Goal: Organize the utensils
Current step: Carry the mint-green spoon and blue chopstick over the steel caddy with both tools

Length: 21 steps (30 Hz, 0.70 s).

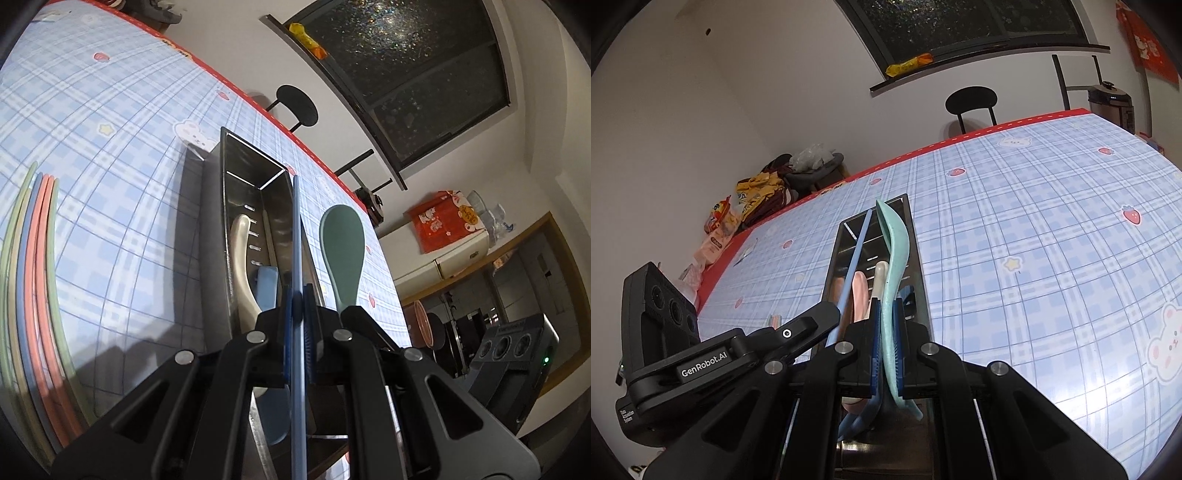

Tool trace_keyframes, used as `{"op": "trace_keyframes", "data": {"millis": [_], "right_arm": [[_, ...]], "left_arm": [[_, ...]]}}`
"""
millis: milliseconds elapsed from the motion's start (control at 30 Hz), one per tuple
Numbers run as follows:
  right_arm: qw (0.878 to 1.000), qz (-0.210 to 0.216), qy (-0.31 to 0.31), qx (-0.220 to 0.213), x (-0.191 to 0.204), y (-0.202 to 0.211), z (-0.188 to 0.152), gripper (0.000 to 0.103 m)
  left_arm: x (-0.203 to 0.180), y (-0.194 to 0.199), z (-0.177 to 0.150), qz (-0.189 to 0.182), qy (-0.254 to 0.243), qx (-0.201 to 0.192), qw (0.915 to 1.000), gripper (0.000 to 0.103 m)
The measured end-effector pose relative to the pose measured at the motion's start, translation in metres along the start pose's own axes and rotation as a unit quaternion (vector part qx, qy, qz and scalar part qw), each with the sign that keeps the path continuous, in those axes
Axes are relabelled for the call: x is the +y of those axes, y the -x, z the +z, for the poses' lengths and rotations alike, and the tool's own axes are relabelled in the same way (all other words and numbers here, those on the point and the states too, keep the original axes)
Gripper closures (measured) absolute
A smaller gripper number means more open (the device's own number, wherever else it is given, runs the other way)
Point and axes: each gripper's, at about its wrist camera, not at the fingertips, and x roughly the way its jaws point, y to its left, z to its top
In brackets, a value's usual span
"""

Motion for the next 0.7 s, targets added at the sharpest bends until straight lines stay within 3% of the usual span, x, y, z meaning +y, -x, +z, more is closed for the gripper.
{"op": "trace_keyframes", "data": {"millis": [233, 700], "right_arm": [[1.000, 0.001, -0.003, -0.002, -0.001, 0.002, 0.001, 0.096], [1.000, -0.001, -0.007, 0.001, -0.003, 0.000, 0.002, 0.096]], "left_arm": [[-0.007, -0.006, -0.005, -0.011, 0.008, 0.001, 0.9999, 0.093], [-0.013, -0.020, -0.008, 0.004, 0.010, 0.003, 0.9999, 0.093]]}}
